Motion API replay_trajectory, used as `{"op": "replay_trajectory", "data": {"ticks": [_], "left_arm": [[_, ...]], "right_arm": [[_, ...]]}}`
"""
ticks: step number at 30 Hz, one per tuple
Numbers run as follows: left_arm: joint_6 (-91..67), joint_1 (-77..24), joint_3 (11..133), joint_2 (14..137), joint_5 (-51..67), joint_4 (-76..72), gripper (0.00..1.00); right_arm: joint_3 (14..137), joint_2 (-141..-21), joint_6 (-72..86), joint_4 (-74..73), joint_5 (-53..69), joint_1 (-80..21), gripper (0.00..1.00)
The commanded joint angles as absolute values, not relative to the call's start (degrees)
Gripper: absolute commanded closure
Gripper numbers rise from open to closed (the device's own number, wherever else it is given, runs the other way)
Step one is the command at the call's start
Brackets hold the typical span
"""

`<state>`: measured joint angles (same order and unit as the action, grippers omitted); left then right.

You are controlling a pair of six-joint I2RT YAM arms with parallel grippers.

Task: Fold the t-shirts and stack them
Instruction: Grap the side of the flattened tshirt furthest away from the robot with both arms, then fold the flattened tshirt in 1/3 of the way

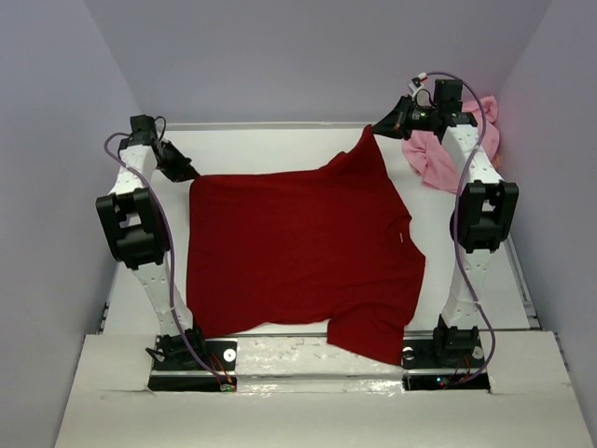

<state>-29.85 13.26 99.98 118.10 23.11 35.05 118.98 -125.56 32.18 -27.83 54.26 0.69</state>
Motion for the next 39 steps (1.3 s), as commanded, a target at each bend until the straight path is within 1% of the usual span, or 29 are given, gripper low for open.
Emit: {"op": "replay_trajectory", "data": {"ticks": [1, 17, 39], "left_arm": [[-29.8, 13.71, 98.79, 113.82, 23.99, 34.28, 1.0], [-27.42, 13.8, 96.51, 112.94, 21.71, 38.67, 1.0], [-26.19, 14.77, 91.76, 110.83, 20.3, 38.85, 1.0]], "right_arm": [[117.25, -120.59, 31.29, -26.46, 56.51, 0.97, 1.0], [110.22, -113.3, 31.46, -27.6, 58.01, 0.97, 1.0], [102.13, -104.86, 30.85, -28.74, 58.36, 2.02, 1.0]]}}
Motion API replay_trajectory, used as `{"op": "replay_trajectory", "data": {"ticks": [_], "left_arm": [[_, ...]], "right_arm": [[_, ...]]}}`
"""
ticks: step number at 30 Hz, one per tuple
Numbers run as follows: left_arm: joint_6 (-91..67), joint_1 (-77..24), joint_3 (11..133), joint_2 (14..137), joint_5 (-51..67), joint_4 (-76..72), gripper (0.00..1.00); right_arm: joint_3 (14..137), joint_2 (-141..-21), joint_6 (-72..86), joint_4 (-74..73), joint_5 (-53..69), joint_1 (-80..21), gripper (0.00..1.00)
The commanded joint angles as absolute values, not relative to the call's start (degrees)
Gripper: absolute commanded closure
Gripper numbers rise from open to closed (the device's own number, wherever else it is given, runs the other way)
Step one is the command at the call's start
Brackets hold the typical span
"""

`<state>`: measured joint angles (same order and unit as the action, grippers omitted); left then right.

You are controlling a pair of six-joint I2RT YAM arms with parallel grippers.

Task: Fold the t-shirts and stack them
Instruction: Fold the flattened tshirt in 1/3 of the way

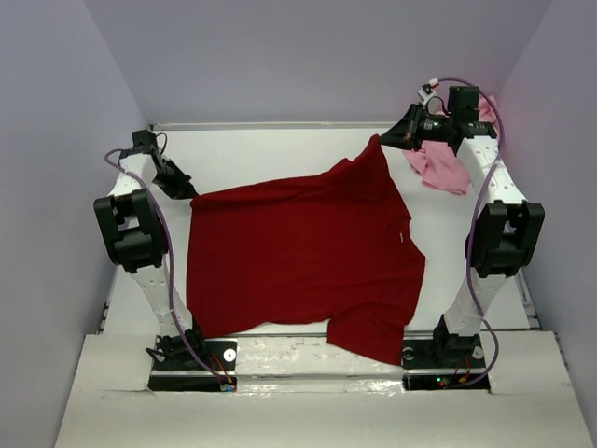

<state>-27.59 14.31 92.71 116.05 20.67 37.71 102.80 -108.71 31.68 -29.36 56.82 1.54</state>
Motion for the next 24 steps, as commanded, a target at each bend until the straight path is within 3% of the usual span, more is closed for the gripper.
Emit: {"op": "replay_trajectory", "data": {"ticks": [1, 24], "left_arm": [[-26.19, 14.85, 91.58, 110.66, 20.22, 38.85, 1.0], [-24.44, 15.47, 88.68, 108.9, 20.57, 39.72, 1.0]], "right_arm": [[101.87, -104.68, 30.85, -29.0, 58.45, 2.02, 1.0], [92.55, -96.86, 28.65, -35.32, 55.82, 2.55, 1.0]]}}
